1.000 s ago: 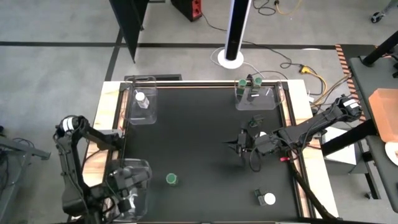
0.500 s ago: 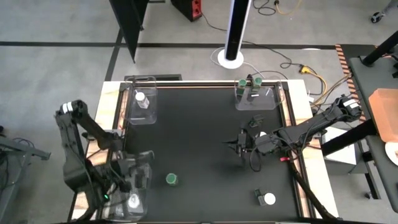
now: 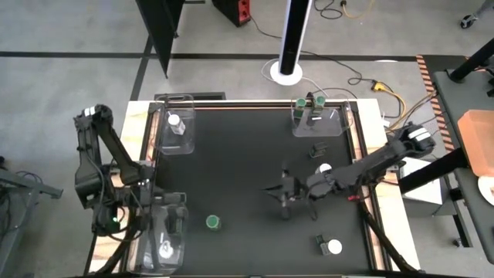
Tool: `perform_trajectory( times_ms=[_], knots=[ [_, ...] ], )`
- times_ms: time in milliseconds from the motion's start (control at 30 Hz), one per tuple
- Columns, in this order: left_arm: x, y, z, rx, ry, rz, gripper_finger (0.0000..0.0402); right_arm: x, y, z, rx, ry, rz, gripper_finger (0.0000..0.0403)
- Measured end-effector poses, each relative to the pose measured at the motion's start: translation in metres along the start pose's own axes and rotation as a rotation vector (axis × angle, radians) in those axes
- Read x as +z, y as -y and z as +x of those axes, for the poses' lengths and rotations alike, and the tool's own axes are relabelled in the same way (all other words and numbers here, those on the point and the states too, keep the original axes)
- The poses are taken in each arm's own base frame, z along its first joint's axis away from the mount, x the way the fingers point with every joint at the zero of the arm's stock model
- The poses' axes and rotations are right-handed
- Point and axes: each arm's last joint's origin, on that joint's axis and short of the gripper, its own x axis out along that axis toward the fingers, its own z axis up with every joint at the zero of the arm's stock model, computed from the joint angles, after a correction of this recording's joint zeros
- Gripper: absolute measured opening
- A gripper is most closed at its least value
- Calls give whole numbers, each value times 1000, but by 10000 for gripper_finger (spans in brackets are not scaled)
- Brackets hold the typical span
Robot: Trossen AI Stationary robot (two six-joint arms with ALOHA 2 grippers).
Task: Sort spices by type
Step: Put the bottom left black seasoning can into the bottom transparent bin
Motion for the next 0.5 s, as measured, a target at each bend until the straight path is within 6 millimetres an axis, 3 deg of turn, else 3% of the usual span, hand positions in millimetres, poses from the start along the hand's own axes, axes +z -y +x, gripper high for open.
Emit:
perform_trajectory(
  times_ms=[300, 500],
  knots=[
    [-3, -4, -1, -11, -2, 102, 98, 37, -26, 83, -195, 70, -140, 12],
    [-7, 0, -6, -67, -24, 147, 98, 43, -37, 130, -217, 77, -168, 46]
  ],
)
